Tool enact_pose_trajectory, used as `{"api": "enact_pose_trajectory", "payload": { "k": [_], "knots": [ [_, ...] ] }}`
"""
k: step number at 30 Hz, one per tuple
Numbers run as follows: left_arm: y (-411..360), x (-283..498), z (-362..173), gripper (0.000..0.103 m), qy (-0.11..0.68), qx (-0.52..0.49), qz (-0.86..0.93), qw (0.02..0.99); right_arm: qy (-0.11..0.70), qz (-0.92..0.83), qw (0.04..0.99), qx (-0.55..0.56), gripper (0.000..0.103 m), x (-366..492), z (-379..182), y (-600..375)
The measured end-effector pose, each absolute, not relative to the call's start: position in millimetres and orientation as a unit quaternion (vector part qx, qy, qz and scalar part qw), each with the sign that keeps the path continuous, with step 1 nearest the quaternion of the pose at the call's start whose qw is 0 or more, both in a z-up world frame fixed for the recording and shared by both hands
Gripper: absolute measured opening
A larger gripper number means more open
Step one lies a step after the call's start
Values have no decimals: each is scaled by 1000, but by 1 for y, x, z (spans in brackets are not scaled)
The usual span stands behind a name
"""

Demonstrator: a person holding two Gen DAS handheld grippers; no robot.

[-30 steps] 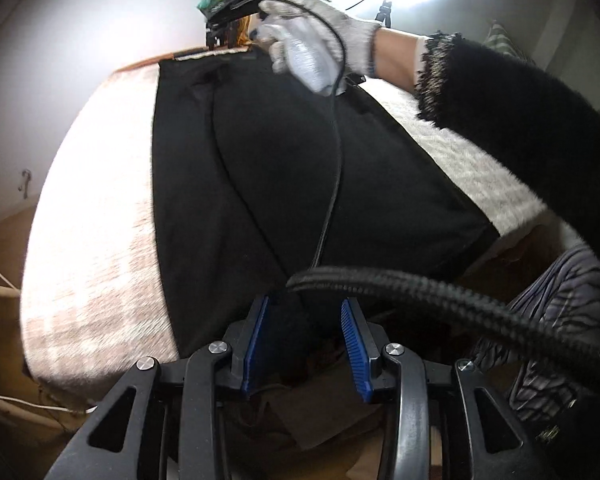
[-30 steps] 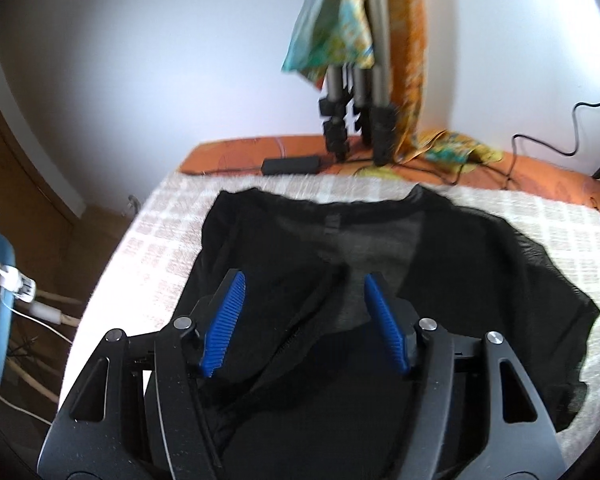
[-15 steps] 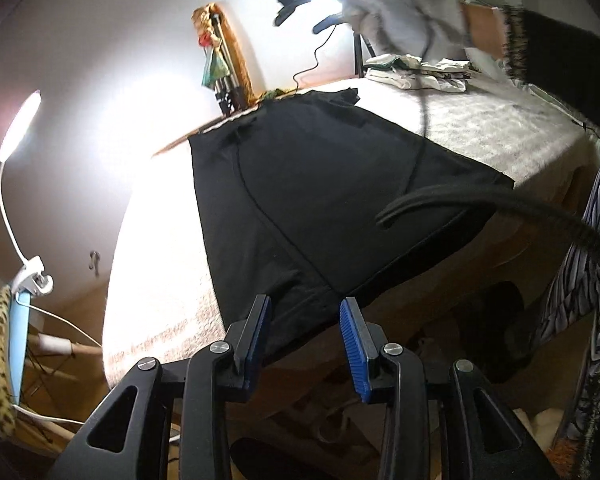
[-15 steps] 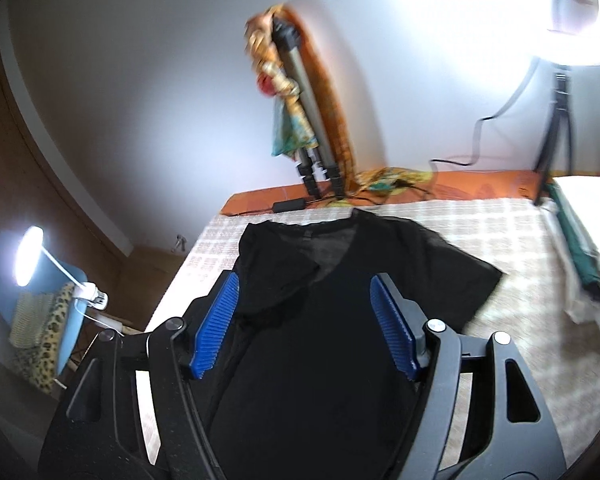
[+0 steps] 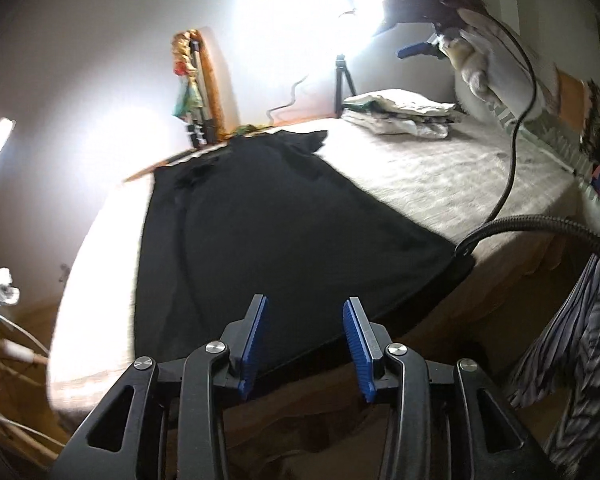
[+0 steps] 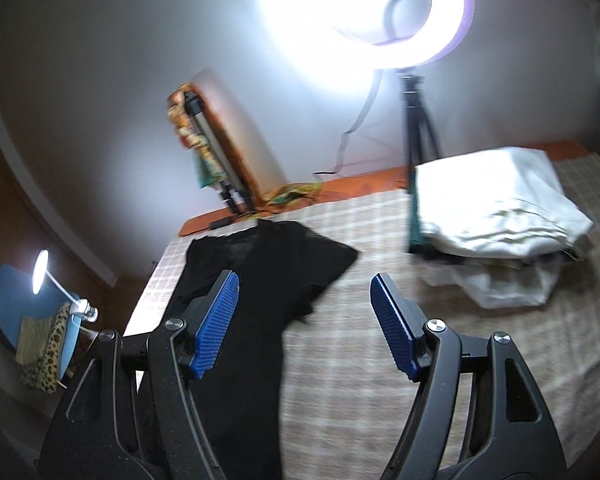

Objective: Fold small clothes

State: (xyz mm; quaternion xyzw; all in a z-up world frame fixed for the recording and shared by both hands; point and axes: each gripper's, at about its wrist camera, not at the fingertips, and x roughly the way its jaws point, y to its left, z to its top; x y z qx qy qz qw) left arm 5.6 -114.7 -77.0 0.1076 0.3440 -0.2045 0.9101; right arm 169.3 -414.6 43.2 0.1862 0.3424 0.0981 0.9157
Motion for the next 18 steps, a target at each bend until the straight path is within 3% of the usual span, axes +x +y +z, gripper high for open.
{"api": "enact_pose_trajectory", "payload": {
  "k": [7,18],
  "knots": [
    [-178,21,-89,55,361,83,-279,886,357,81,906,210,72,161,18,-466],
    [-247,22,-114,59,381,112,-324,859,400,105,886,208,72,189,-34,-456]
  ]
}}
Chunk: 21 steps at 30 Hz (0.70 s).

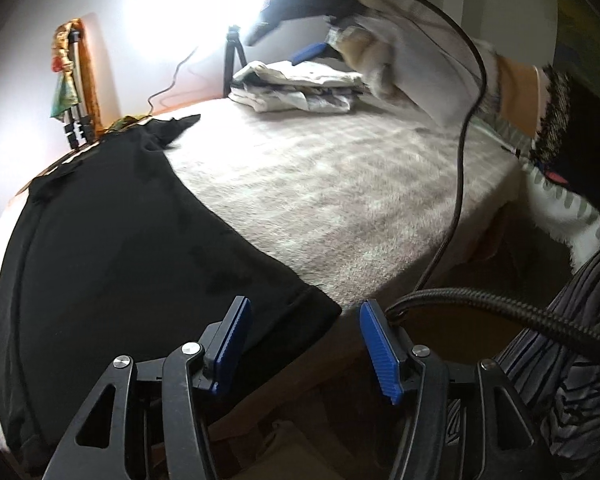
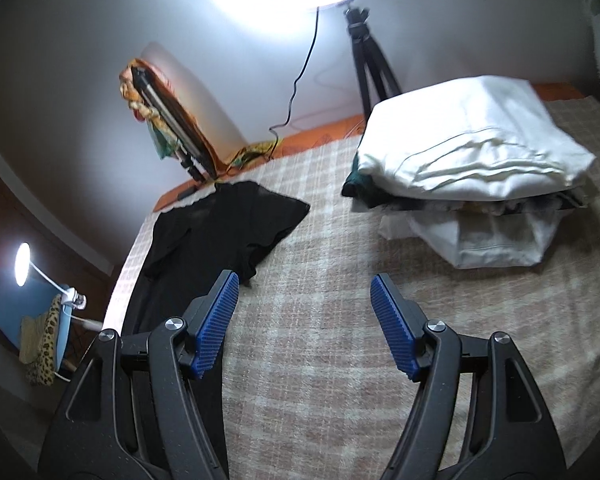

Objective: Fold small clothes

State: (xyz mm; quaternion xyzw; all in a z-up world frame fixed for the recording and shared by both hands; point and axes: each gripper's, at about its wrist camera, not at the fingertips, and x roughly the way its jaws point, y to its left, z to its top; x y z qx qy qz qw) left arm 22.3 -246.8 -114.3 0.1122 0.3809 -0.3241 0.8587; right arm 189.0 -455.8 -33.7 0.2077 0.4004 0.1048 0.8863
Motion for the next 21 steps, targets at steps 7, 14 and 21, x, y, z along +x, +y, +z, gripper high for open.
{"api": "enact_pose_trajectory", "payload": {
  "k": [7,14,21],
  "knots": [
    [-253,37,-127,35,402,111,-305,856,417,132,872,220,72,233,-57,-432],
    [-241,52,-126,5,416,69,-303,855,436,140,858,232,72,286,-98,-403],
    [-230,55,-112,3,407,33,-300,862,448,98,855,243,72,340,-137,-394]
  ]
}}
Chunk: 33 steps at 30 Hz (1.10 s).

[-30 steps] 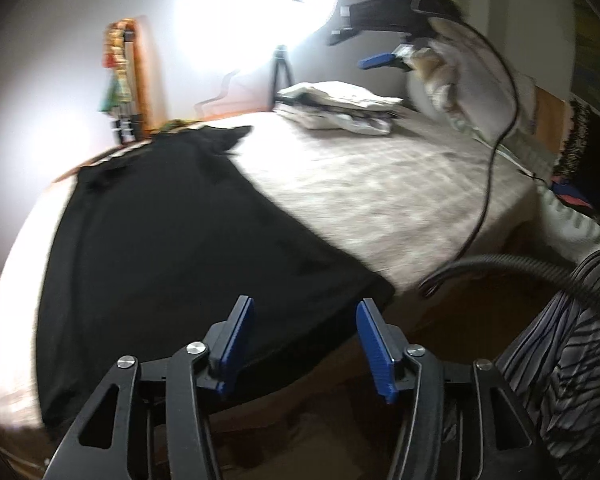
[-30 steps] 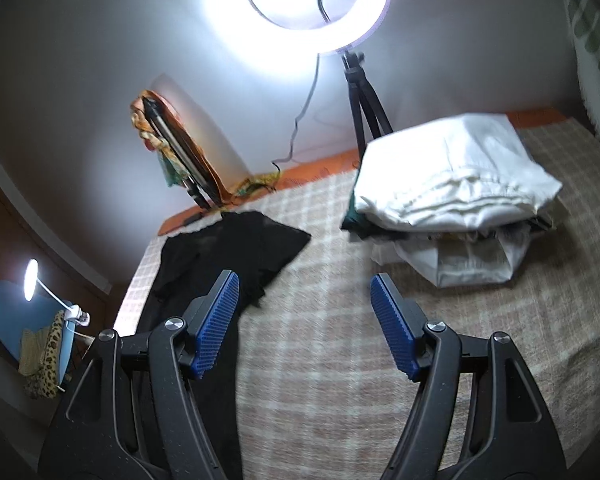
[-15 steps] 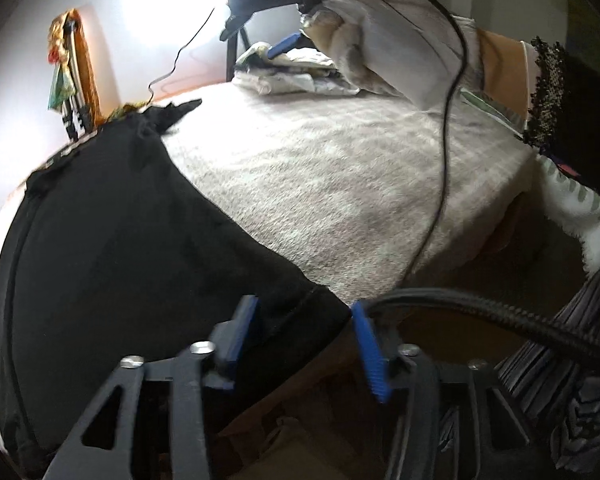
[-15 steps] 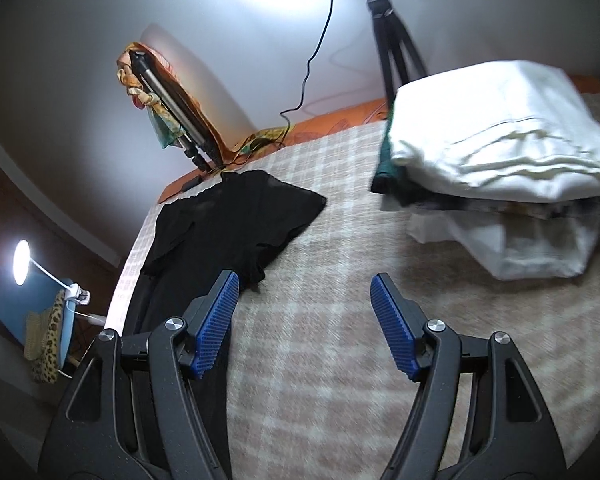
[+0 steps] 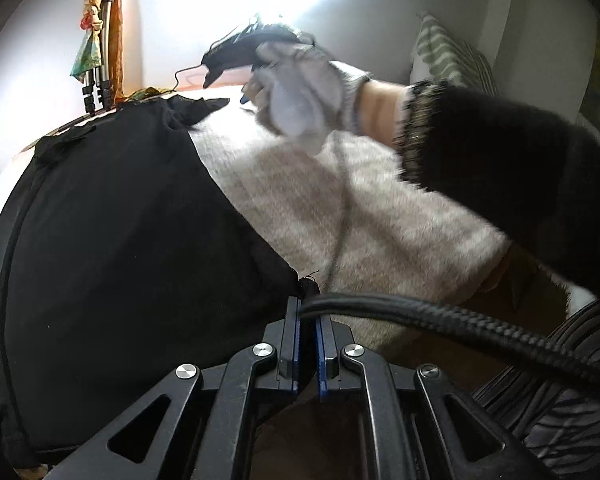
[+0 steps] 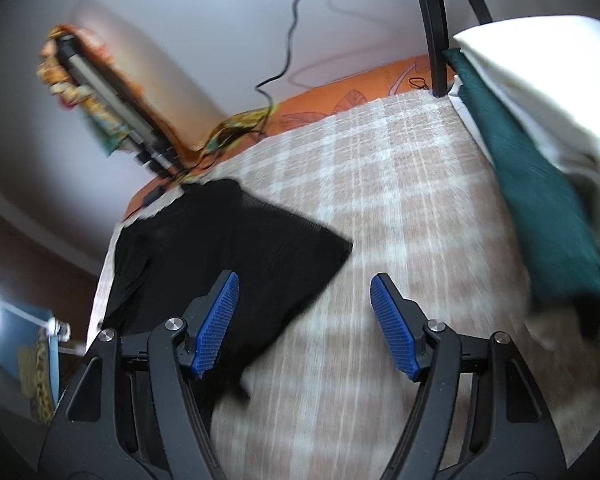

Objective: Fold small clothes

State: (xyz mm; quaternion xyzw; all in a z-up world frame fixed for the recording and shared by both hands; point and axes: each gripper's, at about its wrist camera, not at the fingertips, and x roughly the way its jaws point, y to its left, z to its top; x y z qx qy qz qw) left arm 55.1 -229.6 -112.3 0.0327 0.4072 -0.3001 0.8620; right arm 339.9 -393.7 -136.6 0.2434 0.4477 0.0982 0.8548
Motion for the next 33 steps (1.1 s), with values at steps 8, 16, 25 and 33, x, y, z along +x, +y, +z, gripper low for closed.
{"api": "enact_pose_trajectory", "payload": {
  "k": [8,16,25,33],
  "knots": [
    [-222,65,-111,3,411,-6,-298,861,445,86,873,182,40,362,-147,-365],
    [-214,62,-113,3,409,-39,-293,863,451,99,874,150,5,366,-136,-353],
    [-185,57,-102,3,390,-100,-271,874,420,85,889,160,4,367,-76,-350],
    [-147,47,-105,2,387,-141,-245,878,428,80,895,100,4,376,-51,-282]
  ]
}}
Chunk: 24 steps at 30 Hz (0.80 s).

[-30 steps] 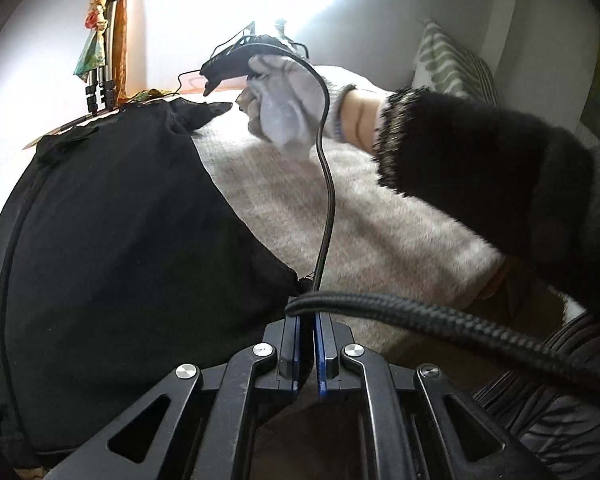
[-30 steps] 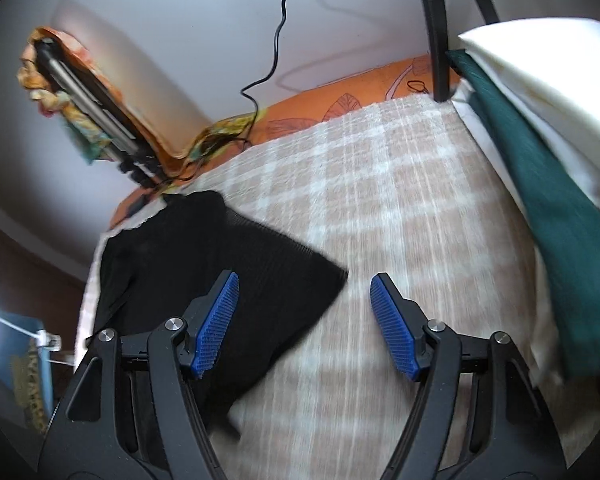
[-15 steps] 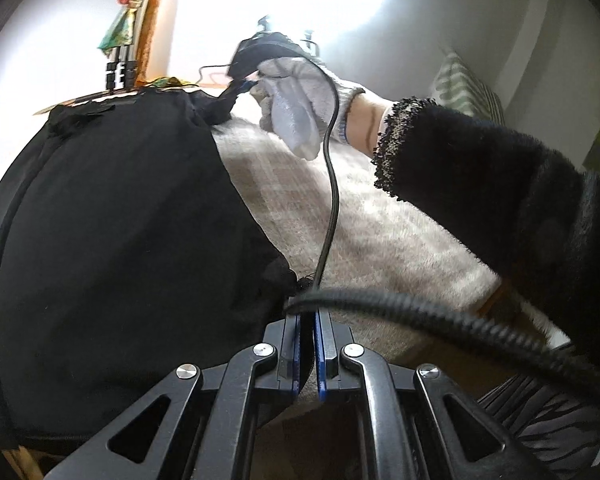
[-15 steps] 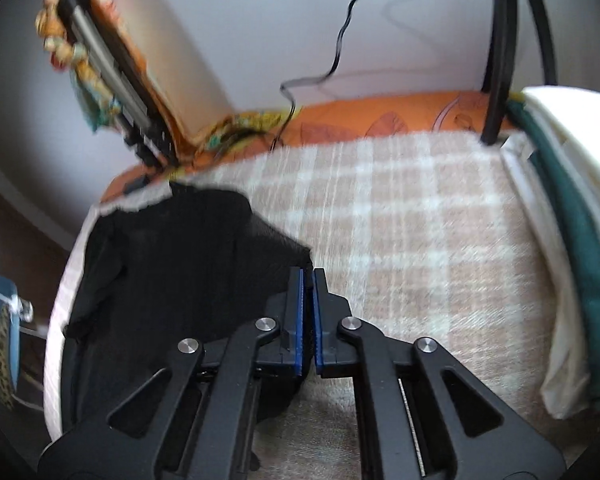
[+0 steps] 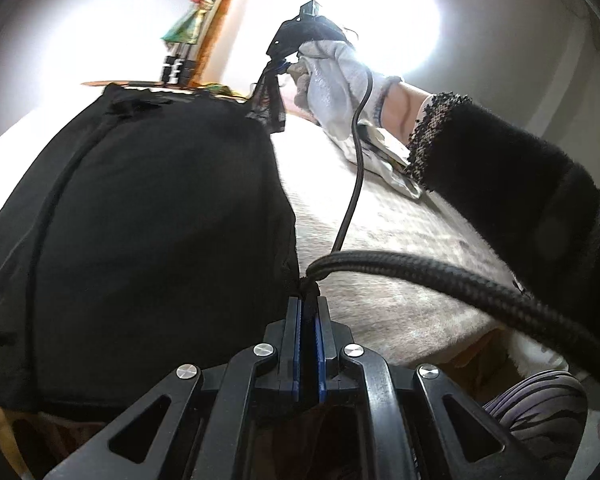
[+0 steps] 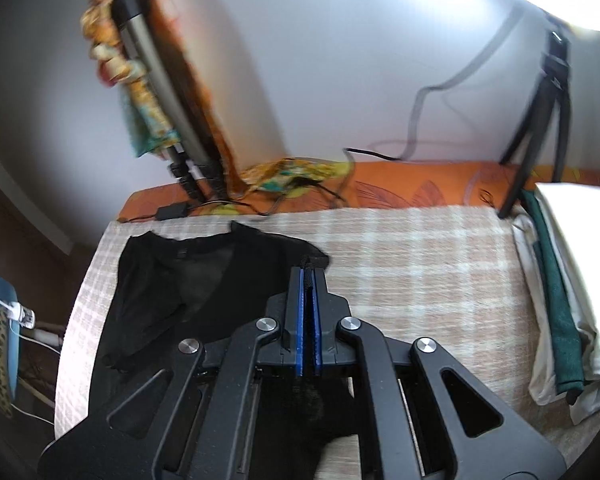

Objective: Fold small clothes

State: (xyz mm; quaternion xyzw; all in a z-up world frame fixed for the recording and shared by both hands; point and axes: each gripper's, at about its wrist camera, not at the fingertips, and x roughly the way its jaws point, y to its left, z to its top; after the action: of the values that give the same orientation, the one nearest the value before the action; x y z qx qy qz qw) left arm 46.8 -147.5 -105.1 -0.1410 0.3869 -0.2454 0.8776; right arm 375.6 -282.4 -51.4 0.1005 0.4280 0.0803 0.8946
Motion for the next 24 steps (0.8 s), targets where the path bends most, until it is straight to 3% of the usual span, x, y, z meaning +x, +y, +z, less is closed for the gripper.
{"api": "enact_pose_trajectory", "payload": {
  "k": [13,21,23,24],
  "knots": [
    [-63,35,-134,2,406,-211,-172,872,444,112,889,11,4,406,-48,-141],
    [-55,29,-136,3,408,-203,-154,876,453,114,884,6,4,415,-68,-111],
    [-57,29,-136,12,414,-196,-146,877,462,125,878,21,6,418,-70,-113],
    [-57,28,-136,23,414,-195,-148,877,464,127,876,28,10,417,-70,-115]
  ]
}}
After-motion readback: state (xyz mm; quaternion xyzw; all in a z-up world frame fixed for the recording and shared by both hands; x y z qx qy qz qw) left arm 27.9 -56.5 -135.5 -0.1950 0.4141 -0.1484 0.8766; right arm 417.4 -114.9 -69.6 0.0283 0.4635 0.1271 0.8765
